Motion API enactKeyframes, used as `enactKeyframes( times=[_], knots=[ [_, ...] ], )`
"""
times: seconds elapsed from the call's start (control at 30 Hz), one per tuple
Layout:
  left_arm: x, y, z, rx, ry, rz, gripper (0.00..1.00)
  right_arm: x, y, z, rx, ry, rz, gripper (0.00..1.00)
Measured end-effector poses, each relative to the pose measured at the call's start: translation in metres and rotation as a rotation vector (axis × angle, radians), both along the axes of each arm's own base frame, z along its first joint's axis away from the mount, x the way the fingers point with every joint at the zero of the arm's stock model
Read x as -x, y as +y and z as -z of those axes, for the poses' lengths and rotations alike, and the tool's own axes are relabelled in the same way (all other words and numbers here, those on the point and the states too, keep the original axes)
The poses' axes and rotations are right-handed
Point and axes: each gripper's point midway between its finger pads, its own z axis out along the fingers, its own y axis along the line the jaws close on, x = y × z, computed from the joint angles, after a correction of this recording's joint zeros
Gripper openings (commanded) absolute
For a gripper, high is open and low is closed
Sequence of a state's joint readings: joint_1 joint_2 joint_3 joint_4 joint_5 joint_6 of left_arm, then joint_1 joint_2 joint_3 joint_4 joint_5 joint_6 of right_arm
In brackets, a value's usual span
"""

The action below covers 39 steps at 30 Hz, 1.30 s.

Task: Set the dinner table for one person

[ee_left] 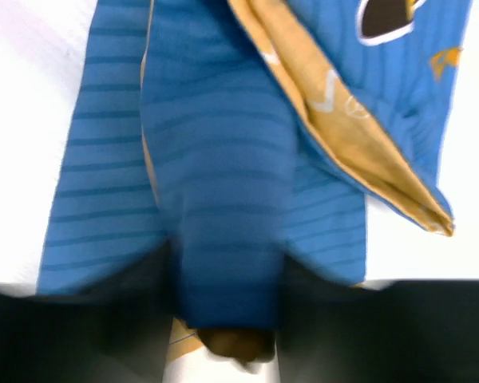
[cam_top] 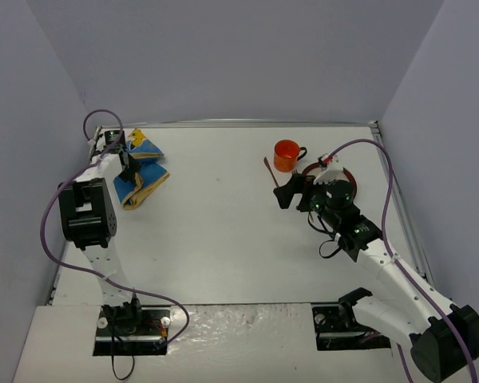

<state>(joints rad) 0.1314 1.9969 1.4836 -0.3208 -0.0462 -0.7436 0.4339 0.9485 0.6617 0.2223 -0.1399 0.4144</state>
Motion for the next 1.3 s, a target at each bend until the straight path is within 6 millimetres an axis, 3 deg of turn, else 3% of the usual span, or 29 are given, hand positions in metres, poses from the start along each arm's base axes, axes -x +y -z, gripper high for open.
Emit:
enactKeyframes(
  times=[0.03,0.23,0.33,0.43,0.57,0.7,0.83,0.87,0.97,1.07,1.13,1.23,1.3],
  knots=[
    [-0.003,0.000,-0.003,-0.001,-0.009,0.006,0.00,0.000,0.000,0.000,0.000,0.000,0.000,1.00],
    [-0.015,-0.008,-0.026,0.024,-0.074,0.048,0.00,0.000,0.001,0.000,0.000,-0.003,-0.007,1.00],
    [-0.024,-0.024,-0.054,0.045,-0.132,0.091,0.00,0.000,0.001,0.001,0.001,-0.001,-0.007,1.00],
    [-0.038,-0.053,-0.100,0.073,-0.218,0.170,0.00,-0.001,0.001,0.002,0.005,0.001,-0.007,1.00],
    [-0.056,-0.123,-0.193,0.141,-0.414,0.338,0.00,-0.002,0.000,0.002,0.015,-0.002,-0.001,1.00],
    [-0.028,-0.180,-0.275,0.217,-0.578,0.490,0.00,-0.003,-0.003,0.002,0.028,-0.005,0.007,1.00],
    [0.023,-0.184,-0.345,0.241,-0.759,0.538,0.00,-0.005,-0.004,-0.002,0.035,-0.018,0.014,1.00],
    [0.041,-0.181,-0.351,0.246,-0.798,0.541,0.00,-0.005,-0.004,-0.003,0.037,-0.020,0.014,1.00],
    [0.099,-0.176,-0.329,0.277,-0.810,0.538,0.00,-0.005,-0.004,-0.003,0.043,-0.022,0.011,1.00],
    [0.142,-0.179,-0.273,0.320,-0.767,0.539,0.00,-0.004,-0.002,0.000,0.048,-0.017,0.000,1.00],
    [0.173,-0.187,-0.214,0.372,-0.696,0.543,0.00,-0.004,0.000,0.003,0.049,-0.008,-0.011,1.00],
    [0.229,-0.197,-0.091,0.461,-0.431,0.512,0.00,-0.005,0.005,0.012,0.055,0.017,-0.028,1.00],
    [0.262,-0.201,-0.038,0.495,-0.282,0.489,0.15,-0.006,0.007,0.017,0.052,0.031,-0.030,1.00]
  ],
)
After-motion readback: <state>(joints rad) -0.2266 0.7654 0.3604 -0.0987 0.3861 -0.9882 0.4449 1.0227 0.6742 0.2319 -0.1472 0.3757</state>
